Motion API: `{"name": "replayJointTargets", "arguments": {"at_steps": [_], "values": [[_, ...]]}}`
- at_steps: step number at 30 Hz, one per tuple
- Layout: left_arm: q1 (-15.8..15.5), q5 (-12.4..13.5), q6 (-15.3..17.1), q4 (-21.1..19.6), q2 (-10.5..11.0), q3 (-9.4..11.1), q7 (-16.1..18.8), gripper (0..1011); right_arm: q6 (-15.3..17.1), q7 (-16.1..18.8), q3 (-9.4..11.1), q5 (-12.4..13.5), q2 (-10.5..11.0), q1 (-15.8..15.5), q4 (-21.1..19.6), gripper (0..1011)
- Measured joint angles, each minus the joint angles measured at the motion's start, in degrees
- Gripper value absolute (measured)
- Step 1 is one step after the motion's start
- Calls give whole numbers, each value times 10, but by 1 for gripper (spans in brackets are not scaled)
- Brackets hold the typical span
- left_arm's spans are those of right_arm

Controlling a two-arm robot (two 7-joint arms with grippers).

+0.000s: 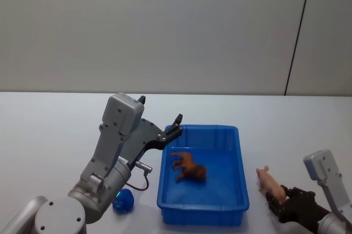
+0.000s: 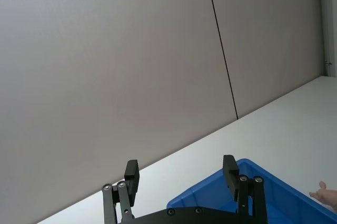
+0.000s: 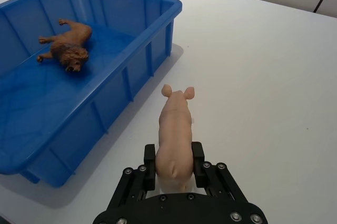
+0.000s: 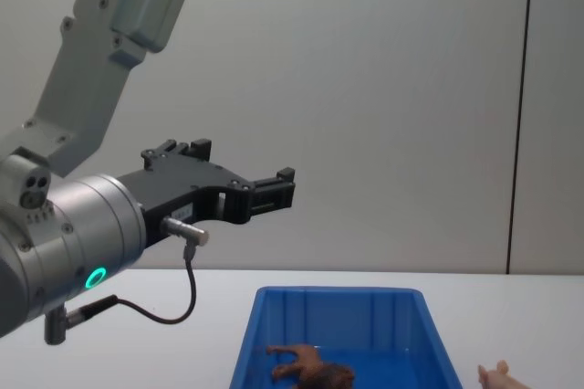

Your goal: Pick up the two dolls from the table and place them into the box.

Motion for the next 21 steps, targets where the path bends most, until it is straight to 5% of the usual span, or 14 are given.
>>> {"name": "replayJointTargets", "arguments": {"at_steps": [8, 21], "values": [[0, 0, 0, 0, 0, 0, 0, 1001, -10, -9, 1, 1, -2, 3, 1, 383], [0, 0, 0, 0, 0, 0, 0, 1001, -69, -13, 7, 2, -2, 9, -21, 383]]}}
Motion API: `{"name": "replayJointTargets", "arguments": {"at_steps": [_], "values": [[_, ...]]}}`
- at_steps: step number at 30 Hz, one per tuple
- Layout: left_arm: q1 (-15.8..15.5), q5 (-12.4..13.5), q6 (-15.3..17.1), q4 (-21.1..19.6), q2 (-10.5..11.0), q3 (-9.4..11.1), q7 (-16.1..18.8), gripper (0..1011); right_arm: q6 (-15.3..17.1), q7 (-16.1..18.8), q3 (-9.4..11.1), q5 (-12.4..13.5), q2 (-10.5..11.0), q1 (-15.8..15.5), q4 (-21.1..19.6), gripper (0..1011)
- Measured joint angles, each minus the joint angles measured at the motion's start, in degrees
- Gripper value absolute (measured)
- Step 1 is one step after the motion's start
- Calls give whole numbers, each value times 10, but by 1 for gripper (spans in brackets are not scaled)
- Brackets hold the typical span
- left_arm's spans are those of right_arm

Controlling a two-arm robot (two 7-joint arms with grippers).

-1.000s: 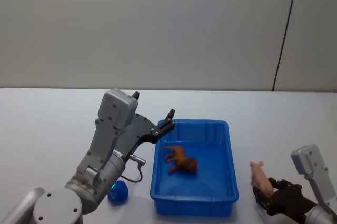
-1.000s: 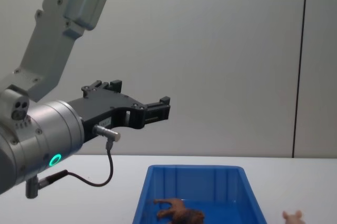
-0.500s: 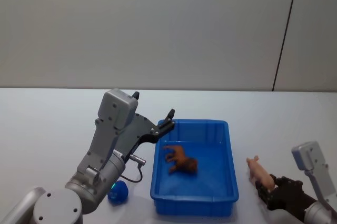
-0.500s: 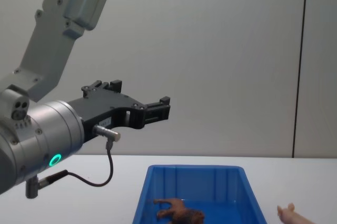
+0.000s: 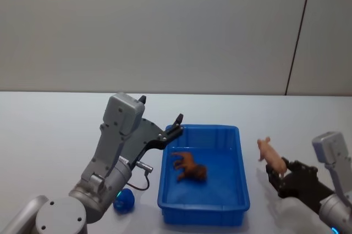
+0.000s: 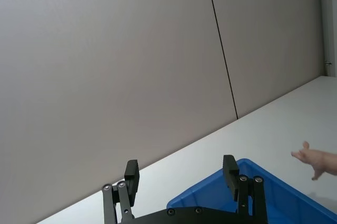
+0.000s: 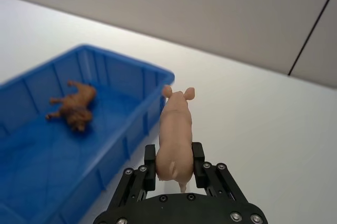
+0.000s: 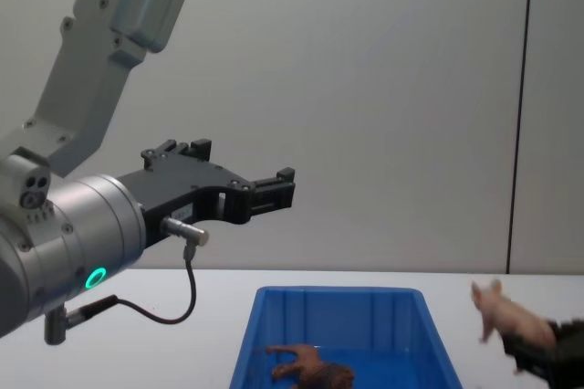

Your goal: Pick up the two dolls from the table and place them into the box.

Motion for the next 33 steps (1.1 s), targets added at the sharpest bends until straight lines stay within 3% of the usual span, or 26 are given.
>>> {"name": "replayJointTargets", "arguments": {"at_steps": [12, 25, 31, 33], "values": [[0, 0, 0, 0, 0, 0, 0, 1001, -41, 50, 0, 8, -8, 26, -26, 383], [0, 0, 0, 0, 0, 0, 0, 1001, -42, 104, -21, -6, -34, 63, -8, 384], [0, 0, 0, 0, 0, 0, 0, 1001, -41, 115, -28, -14, -42, 71, 5, 541], [0, 0, 0, 0, 0, 0, 0, 1001, -41, 117, -30, -16, -44, 73, 10, 645]]}}
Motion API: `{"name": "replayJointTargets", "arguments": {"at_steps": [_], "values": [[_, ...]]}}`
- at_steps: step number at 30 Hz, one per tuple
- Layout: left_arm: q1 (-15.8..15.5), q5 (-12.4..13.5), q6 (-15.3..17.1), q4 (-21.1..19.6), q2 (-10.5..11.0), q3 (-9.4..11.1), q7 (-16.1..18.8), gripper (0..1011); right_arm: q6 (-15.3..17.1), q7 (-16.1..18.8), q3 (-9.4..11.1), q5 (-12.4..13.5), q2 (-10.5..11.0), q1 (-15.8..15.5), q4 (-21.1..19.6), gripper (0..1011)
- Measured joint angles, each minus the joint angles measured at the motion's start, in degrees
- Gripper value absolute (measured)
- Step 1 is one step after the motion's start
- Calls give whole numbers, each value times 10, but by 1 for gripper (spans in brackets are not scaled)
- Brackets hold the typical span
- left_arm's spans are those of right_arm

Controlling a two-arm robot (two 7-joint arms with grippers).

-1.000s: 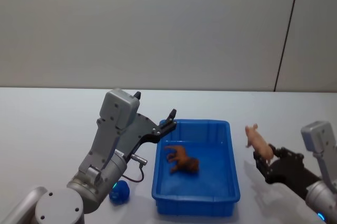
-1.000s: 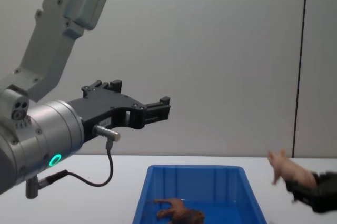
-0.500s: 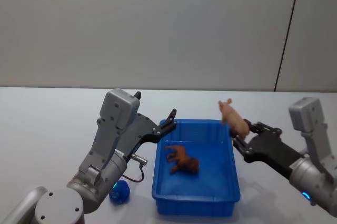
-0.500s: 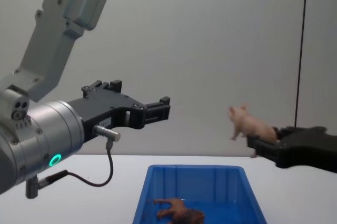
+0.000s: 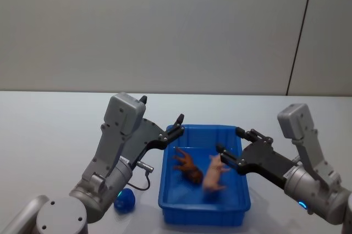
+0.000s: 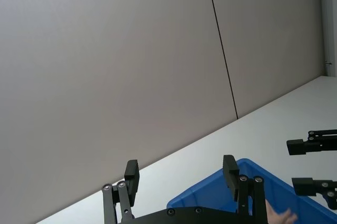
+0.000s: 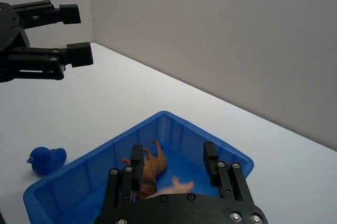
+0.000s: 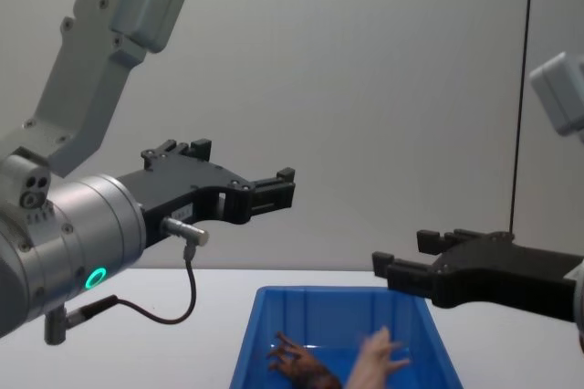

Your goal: Pick up the two dolls from the table and place them into the box.

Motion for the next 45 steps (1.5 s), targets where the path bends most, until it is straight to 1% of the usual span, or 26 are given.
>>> {"name": "replayJointTargets", "arguments": {"at_steps": [1, 2, 5, 6, 7, 8, 11, 12, 13, 15, 20, 21, 26, 32, 36, 42, 45], "values": [[0, 0, 0, 0, 0, 0, 0, 1001, -1, 1, -1, -1, 0, 0, 1, 645], [0, 0, 0, 0, 0, 0, 0, 1001, -3, 1, -1, -2, -1, 1, 3, 708], [0, 0, 0, 0, 0, 0, 0, 1001, -8, 2, -2, -2, -1, 1, 5, 766], [0, 0, 0, 0, 0, 0, 0, 1001, -13, 2, -2, -2, 0, 1, 5, 822], [0, 0, 0, 0, 0, 0, 0, 1001, -15, 2, -2, -2, 0, 1, 5, 839], [0, 0, 0, 0, 0, 0, 0, 1001, -20, 2, -1, 0, 2, 0, 5, 894], [0, 0, 0, 0, 0, 0, 0, 1001, -32, 3, 4, 6, 8, -5, 2, 942], [0, 0, 0, 0, 0, 0, 0, 1001, -36, 3, 5, 8, 11, -7, 0, 986], [0, 0, 0, 0, 0, 0, 0, 1001, -39, 3, 7, 11, 13, -9, -1, 999], [0, 0, 0, 0, 0, 0, 0, 1001, -46, 4, 10, 16, 17, -12, -4, 1001], [0, 0, 0, 0, 0, 0, 0, 1001, -70, 8, 25, 36, 39, -30, -16, 1001], [0, 0, 0, 0, 0, 0, 0, 1001, -70, 8, 25, 36, 39, -30, -16, 1001], [0, 0, 0, 0, 0, 0, 0, 1001, -86, 9, 37, 49, 56, -40, -22, 1001], [1, 2, 2, -1, 1, -1, -1, 1001, -95, 10, 44, 56, 65, -46, -24, 1001], [4, 4, 8, -6, 5, -2, -1, 1001, -99, 10, 47, 59, 70, -49, -26, 1001], [19, 3, 29, -26, 20, -6, -1, 1001, -104, 11, 51, 63, 75, -52, -27, 1001], [33, -4, 46, -43, 33, -9, 4, 1001, -106, 11, 52, 64, 77, -53, -27, 1001]]}}
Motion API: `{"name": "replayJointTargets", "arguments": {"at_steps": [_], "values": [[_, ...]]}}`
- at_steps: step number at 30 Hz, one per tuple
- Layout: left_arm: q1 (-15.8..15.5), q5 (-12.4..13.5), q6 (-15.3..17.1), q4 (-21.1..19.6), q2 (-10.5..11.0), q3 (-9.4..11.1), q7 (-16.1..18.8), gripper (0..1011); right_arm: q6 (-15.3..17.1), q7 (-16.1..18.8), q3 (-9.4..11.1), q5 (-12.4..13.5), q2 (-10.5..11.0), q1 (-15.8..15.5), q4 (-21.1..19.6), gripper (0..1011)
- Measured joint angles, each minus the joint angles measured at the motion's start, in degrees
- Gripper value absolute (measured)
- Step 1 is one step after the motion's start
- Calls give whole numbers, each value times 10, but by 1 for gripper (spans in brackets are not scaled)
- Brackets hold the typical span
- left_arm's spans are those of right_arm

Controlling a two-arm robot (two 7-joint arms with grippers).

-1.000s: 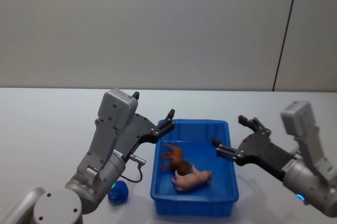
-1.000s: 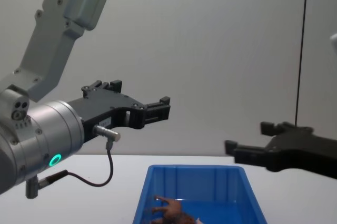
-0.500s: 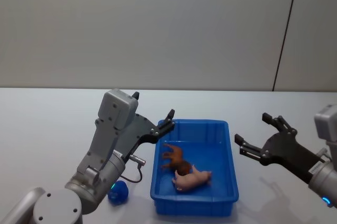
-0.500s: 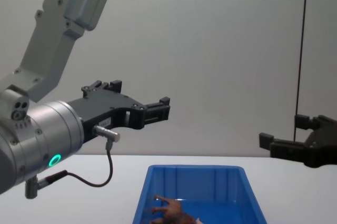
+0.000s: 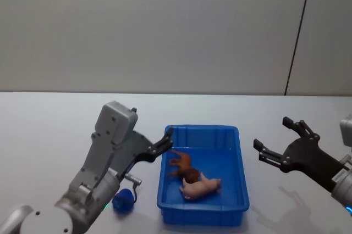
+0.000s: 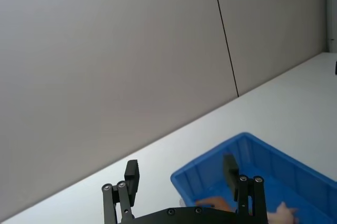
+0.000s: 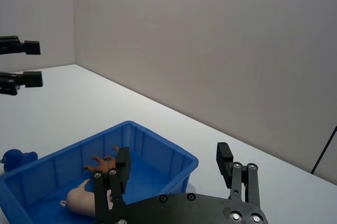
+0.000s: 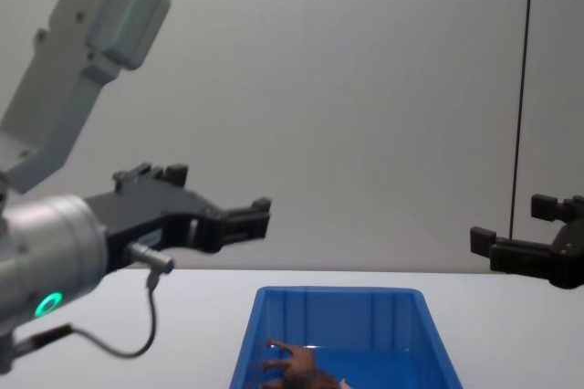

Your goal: Pick up the two dolls from the table and place them into the box.

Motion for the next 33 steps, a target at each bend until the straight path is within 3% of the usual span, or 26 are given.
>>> {"name": "replayJointTargets", "arguments": {"at_steps": [7, 17, 33], "values": [[34, -21, 27, -29, 29, -5, 15, 1001, -2, 0, 2, 2, 3, -2, -1, 1001], [75, -46, 33, -35, 59, -9, 22, 1001, -4, 0, 3, 3, 5, -3, -1, 1001], [74, -60, 16, 41, 55, -13, -29, 1001, -5, 0, 4, 4, 6, -4, -2, 1000]]}}
